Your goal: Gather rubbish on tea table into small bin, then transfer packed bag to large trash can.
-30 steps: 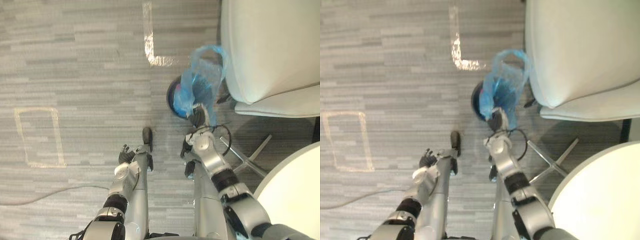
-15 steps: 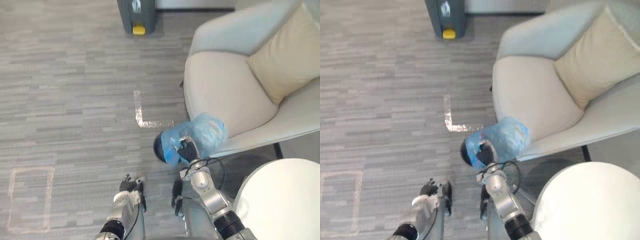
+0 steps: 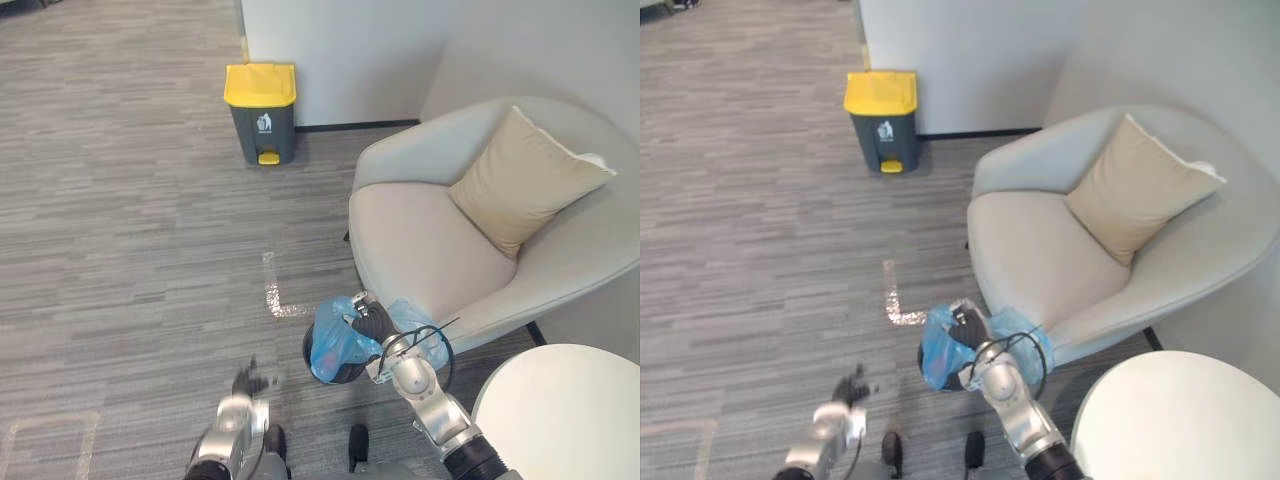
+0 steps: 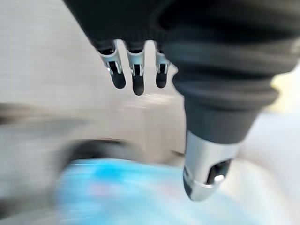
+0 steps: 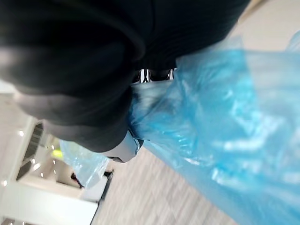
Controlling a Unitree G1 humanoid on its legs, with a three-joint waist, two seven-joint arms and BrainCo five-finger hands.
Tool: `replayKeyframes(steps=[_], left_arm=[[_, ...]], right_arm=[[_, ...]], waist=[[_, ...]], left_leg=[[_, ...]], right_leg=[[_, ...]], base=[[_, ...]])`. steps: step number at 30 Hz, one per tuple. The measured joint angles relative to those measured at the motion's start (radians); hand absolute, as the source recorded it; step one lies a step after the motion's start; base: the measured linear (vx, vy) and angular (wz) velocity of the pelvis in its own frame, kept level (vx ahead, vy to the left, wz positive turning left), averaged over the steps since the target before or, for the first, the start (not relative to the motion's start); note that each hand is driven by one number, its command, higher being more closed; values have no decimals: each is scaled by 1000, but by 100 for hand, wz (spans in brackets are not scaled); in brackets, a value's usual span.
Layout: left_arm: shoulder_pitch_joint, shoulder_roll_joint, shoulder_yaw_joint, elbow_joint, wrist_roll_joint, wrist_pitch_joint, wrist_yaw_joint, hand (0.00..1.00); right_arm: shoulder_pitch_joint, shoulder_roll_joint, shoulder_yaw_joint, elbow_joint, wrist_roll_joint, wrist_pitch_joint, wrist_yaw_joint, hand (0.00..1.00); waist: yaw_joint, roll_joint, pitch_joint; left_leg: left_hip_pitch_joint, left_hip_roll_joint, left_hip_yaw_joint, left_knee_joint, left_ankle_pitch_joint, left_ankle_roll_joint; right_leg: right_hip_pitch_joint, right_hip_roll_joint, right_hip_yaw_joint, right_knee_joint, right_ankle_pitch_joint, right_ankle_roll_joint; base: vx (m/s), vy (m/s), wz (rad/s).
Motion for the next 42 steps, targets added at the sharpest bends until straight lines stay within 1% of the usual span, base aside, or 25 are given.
replayKeyframes(steps=[1, 3, 4, 6, 7, 8, 10, 13, 15, 16, 17, 19, 21, 27, 29, 32, 38, 42], left_arm=[[0, -7, -1, 29, -16, 5, -13, 0], [21, -11, -3, 41, -15, 18, -13, 0], [41, -10, -6, 33, -5, 24, -11, 0], [54, -1, -6, -4, 0, 27, -8, 0], [58, 14, -6, -58, 4, 25, -4, 0], [57, 26, -9, -97, 6, 20, 3, 0], [46, 51, -14, -145, 30, -8, 7, 0], [25, 74, -30, -168, 54, -10, 8, 0], [25, 110, -83, -287, 75, -11, 7, 0], [25, 115, -92, -309, 80, -14, 7, 0], [22, 121, -107, -343, 94, -28, 6, 0], [16, 124, -114, -359, 112, -35, 6, 0], [6, 146, -150, -361, 116, -35, 1, 0], [-28, 193, -229, -401, 130, -37, -19, 0], [-48, 203, -249, -402, 135, -37, -19, 0], [-79, 206, -279, -405, 184, -37, -17, 0], [-105, 201, -318, -407, 231, -37, -3, 0], [-123, 199, -317, -407, 268, -34, 9, 0]], right_arm=[[-1, -14, -5, 0, 8, 0, 2, 100], [-1, -31, -10, -1, 26, 0, 7, 100], [-1, -39, -10, -6, 40, -1, 17, 100], [-5, -43, -10, -11, 65, -1, 24, 100], [-12, -43, -10, -15, 75, -5, 29, 100], [-12, -48, -10, -26, 89, -5, 32, 100], [-18, -70, -9, -73, 113, -8, 39, 100], [-55, -87, -5, -90, 151, -23, 45, 100], [-80, -110, 13, -90, 183, -29, 55, 100], [-82, -116, 18, -91, 188, -29, 59, 100], [-82, -128, 30, -98, 195, -29, 62, 100], [-82, -137, 35, -123, 202, -29, 66, 100], [-90, -157, 44, -150, 235, -31, 68, 100], [-120, -172, 86, -160, 301, -31, 79, 100], [-136, -172, 104, -161, 306, -31, 79, 100], [-153, -172, 122, -160, 306, -31, 79, 100], [-177, -154, 149, -161, 308, -31, 78, 100], [-192, -142, 166, -161, 350, -31, 81, 100]], waist=[[0, 5, -4], [-4, 8, -4], [-8, 7, -5], [-8, 7, -5], [-8, 7, -5], [-8, 7, -5], [-13, 9, -8], [-24, 10, -10], [-25, 10, -12], [-25, 11, -14], [-25, 16, -22], [-28, 21, -26], [-31, 24, -30], [-40, 21, -47], [-44, 21, -56], [-46, 17, -60], [-49, 16, -61], [-49, 15, -62]], left_leg=[[11, -6, 0, -11, 3, 5], [18, -11, -1, -17, 7, 9], [22, -13, -1, -22, 7, 10], [29, -14, 0, -26, 11, 16], [36, -16, 0, -28, 12, 17], [47, -17, 1, -36, 14, 20], [62, -19, 2, -39, 13, 22], [65, -21, 6, -44, 13, 22], [74, -21, 13, -52, 14, 23], [76, -22, 14, -54, 15, 23], [78, -22, 16, -56, 15, 23], [81, -23, 19, -60, 15, 24], [83, -23, 20, -63, 16, 25], [97, -25, 26, -80, 23, 26], [100, -26, 28, -88, 26, 28], [101, -27, 30, -88, 26, 28], [101, -28, 35, -90, 26, 29], [101, -29, 35, -90, 26, 29]], right_leg=[[4, -3, 2, -9, 4, 5], [14, -4, 4, -17, 8, 7], [15, -8, 8, -18, 15, -1], [18, -8, 9, -18, 17, 0], [27, -8, 9, -20, 17, 0], [38, -8, 10, -24, 17, 1], [49, -9, 13, -26, 17, 1], [48, -10, 19, -26, 17, 1], [48, -10, 26, -26, 17, 1], [49, -10, 27, -26, 17, 1], [49, -10, 28, -27, 17, 1], [49, -10, 31, -27, 17, 1], [49, -9, 33, -27, 17, 1], [50, -9, 39, -27, 17, 1], [49, -9, 42, -27, 17, 1], [48, -10, 45, -27, 18, 2], [48, -10, 51, -28, 19, 3], [48, -10, 52, -28, 19, 3]], base=[[-4, 36, -9], [3, 14, -2], [0, 0, 0], [36, 20, -1], [51, 3, -3], [56, 6, -3], [21, 16, -4], [-4, 12, -6], [-11, 6, -8], [-5, 8, -7], [2, 7, -6], [6, 5, -5], [-1, 1, -2], [-8, 3, -2], [-11, 4, -3], [0, 0, 0], [-2, 0, -2], [0, 0, 0]])
